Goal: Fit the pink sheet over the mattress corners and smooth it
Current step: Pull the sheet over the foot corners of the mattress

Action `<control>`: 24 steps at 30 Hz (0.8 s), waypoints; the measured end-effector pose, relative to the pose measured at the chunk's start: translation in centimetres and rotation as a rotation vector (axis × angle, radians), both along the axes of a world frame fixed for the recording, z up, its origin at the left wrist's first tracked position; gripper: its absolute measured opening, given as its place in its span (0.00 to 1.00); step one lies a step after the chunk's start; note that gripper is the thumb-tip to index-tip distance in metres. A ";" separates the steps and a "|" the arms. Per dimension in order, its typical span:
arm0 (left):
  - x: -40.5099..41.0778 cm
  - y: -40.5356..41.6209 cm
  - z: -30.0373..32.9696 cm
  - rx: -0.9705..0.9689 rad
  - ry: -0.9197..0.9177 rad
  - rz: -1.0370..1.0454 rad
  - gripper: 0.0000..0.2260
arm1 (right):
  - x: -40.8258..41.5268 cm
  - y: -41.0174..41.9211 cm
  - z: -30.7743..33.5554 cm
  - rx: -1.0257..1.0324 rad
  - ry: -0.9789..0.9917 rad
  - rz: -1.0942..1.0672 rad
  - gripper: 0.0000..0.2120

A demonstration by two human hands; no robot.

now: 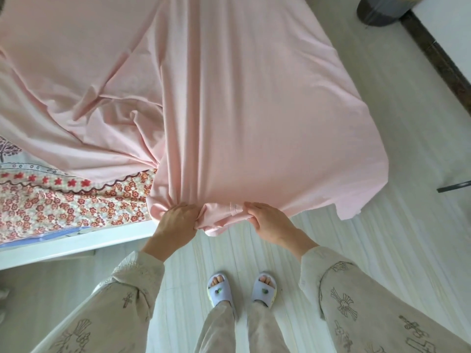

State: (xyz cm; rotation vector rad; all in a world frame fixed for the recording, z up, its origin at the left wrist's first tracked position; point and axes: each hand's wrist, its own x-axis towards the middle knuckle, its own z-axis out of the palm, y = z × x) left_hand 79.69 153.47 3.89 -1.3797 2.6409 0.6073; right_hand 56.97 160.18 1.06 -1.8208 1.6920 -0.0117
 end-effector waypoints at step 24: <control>3.0 4.6 -4.8 0.367 -0.234 -0.066 0.17 | 2.1 1.0 -2.0 0.496 0.058 -0.023 0.15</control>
